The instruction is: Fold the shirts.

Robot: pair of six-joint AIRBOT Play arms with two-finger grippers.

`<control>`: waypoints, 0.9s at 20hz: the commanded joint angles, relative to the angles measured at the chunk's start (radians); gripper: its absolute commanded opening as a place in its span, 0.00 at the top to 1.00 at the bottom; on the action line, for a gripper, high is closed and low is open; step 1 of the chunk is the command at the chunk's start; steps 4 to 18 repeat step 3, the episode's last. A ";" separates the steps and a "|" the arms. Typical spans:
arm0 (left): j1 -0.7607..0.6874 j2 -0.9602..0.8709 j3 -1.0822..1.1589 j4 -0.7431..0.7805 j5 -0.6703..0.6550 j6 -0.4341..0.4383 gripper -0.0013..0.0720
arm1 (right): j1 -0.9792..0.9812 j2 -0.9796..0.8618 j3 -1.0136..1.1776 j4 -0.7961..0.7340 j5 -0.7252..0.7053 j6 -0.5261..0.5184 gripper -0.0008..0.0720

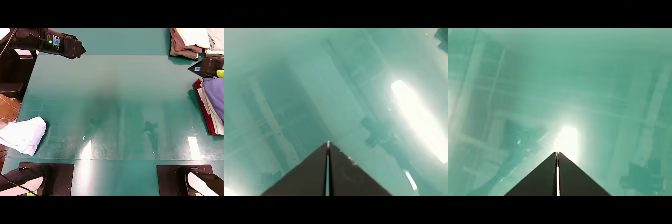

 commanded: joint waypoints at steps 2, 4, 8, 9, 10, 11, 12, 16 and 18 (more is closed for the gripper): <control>0.000 0.000 0.000 -0.002 0.004 0.000 0.94 | 0.058 0.001 0.000 0.002 -0.007 0.000 0.96; 0.000 0.000 0.000 -0.002 0.004 0.000 0.94 | 0.058 0.001 0.000 0.002 -0.005 0.000 0.96; 0.000 0.000 0.000 -0.002 0.004 0.000 0.94 | 0.058 0.001 0.000 0.002 -0.005 0.000 0.96; 0.000 0.000 0.000 -0.002 0.004 0.000 0.94 | 0.058 0.001 0.000 0.002 -0.005 0.000 0.96; 0.000 0.000 0.000 -0.002 0.004 0.000 0.94 | 0.058 0.001 0.000 0.002 -0.005 0.000 0.96; 0.000 0.000 0.000 -0.002 0.004 0.000 0.94 | 0.058 0.001 0.000 0.002 -0.005 0.000 0.96; 0.000 0.000 0.000 -0.002 0.004 0.000 0.94 | 0.058 0.001 0.000 0.002 -0.005 0.000 0.96; 0.000 0.000 0.000 -0.002 0.004 0.000 0.94 | 0.058 0.001 0.000 0.002 -0.005 0.000 0.96; 0.000 0.000 0.000 -0.002 0.004 0.000 0.94 | 0.058 0.001 0.000 0.002 -0.005 0.000 0.96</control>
